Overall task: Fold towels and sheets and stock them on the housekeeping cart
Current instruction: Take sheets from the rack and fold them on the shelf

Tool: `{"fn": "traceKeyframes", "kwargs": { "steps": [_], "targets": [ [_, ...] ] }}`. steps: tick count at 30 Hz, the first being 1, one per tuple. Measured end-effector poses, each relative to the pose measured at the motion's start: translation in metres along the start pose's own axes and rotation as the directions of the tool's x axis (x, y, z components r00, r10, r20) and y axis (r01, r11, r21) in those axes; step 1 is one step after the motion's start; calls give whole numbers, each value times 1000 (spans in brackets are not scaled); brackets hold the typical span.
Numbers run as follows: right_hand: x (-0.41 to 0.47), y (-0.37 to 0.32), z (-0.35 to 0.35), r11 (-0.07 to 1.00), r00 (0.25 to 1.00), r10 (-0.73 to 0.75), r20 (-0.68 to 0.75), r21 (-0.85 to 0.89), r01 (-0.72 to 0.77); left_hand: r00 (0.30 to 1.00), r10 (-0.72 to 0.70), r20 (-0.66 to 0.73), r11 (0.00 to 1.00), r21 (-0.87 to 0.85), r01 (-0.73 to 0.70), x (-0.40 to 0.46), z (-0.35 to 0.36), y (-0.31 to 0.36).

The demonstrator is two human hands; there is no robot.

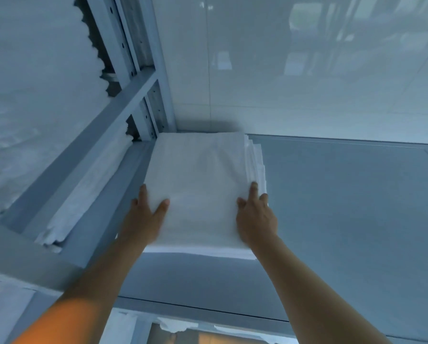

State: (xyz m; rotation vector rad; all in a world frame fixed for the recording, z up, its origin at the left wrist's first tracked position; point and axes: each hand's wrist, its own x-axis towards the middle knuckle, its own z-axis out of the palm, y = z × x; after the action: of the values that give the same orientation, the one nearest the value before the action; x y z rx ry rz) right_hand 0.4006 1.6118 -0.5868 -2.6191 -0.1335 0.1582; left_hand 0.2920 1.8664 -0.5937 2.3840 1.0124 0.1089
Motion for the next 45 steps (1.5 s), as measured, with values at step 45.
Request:
{"fn": "traceKeyframes", "kwargs": {
  "steps": [45],
  "targets": [
    [-74, 502, -295, 980, 948, 172, -267, -54, -193, 682, 693, 234, 655, 192, -731, -342, 240, 440]
  ]
}}
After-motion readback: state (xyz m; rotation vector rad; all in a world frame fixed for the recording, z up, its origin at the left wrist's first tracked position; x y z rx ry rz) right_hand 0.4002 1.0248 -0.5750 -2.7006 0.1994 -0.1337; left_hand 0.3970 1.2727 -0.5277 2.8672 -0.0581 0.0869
